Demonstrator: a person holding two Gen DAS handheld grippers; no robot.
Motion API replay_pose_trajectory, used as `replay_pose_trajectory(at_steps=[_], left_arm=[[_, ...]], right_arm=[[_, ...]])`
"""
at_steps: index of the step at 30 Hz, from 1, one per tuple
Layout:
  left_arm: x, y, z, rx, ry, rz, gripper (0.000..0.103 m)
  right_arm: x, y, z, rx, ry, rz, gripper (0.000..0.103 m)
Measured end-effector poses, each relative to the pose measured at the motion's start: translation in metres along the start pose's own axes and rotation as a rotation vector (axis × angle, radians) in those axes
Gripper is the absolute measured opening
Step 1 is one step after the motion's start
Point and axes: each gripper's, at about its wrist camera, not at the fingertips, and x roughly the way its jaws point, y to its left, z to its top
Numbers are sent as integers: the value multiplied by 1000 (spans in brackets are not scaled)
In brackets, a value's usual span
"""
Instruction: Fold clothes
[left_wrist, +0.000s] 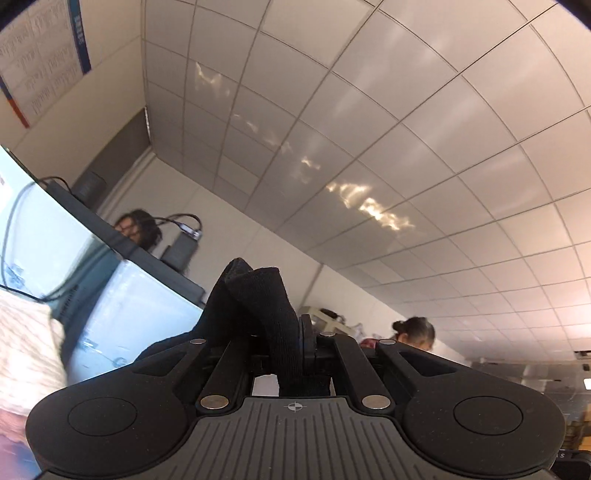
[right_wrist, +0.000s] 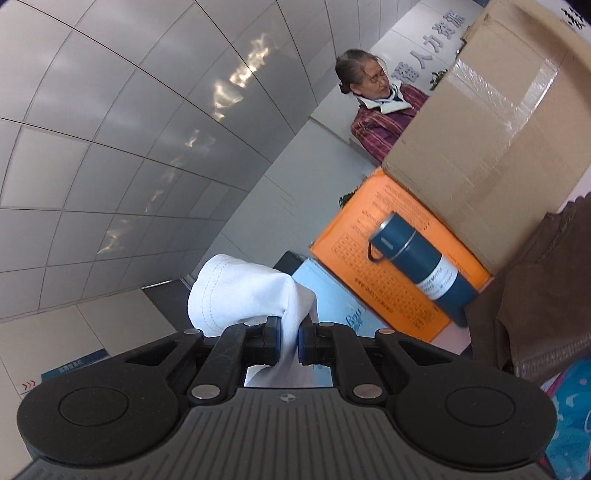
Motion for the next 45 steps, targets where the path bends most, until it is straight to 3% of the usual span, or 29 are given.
replay_pose_trajectory(at_steps=[3, 6, 11, 13, 14, 15, 16, 17, 21, 28, 31, 34, 38, 41, 42, 45], left_arm=[[-24, 23, 1, 49, 59, 102, 5], [-42, 43, -4, 81, 178, 182, 7], [-72, 78, -28, 43, 387, 289, 9], [-88, 88, -34, 11, 443, 328, 16], [-100, 92, -37, 0, 455, 364, 28], [-108, 95, -36, 1, 447, 401, 48], [-115, 97, -35, 6, 431, 436, 59], [-120, 99, -31, 24, 404, 474, 75], [-124, 95, -13, 150, 336, 545, 87], [-100, 55, -15, 443, 288, 410, 101], [-80, 46, -23, 486, 346, 335, 101], [-62, 39, -23, 502, 372, 189, 101], [-30, 29, -14, 521, 383, 50, 103], [4, 22, -13, 595, 457, -56, 103], [18, 21, -19, 624, 515, -92, 103], [52, 26, -43, 624, 692, -96, 103]], right_arm=[[3, -3, -32, 11, 89, -7, 8], [2, -2, -60, -21, 176, -22, 8], [-12, -5, -88, -113, 293, -91, 10], [-22, -12, -90, -134, 327, -128, 15], [-29, -14, -91, -144, 335, -149, 22], [-36, -16, -90, -157, 331, -176, 27], [-42, -18, -88, -171, 314, -201, 45], [-49, -19, -84, -187, 285, -225, 53], [-66, -18, -68, -283, 160, -312, 61], [-68, -21, -66, -292, 181, -317, 74], [-62, -23, -71, -294, 227, -329, 76], [-52, -19, -73, -349, 270, -335, 82], [-35, -8, -74, -416, 312, -341, 88], [-18, -1, -73, -433, 339, -339, 89], [-11, 0, -72, -437, 349, -332, 89], [11, 3, -70, -458, 367, -367, 92]])
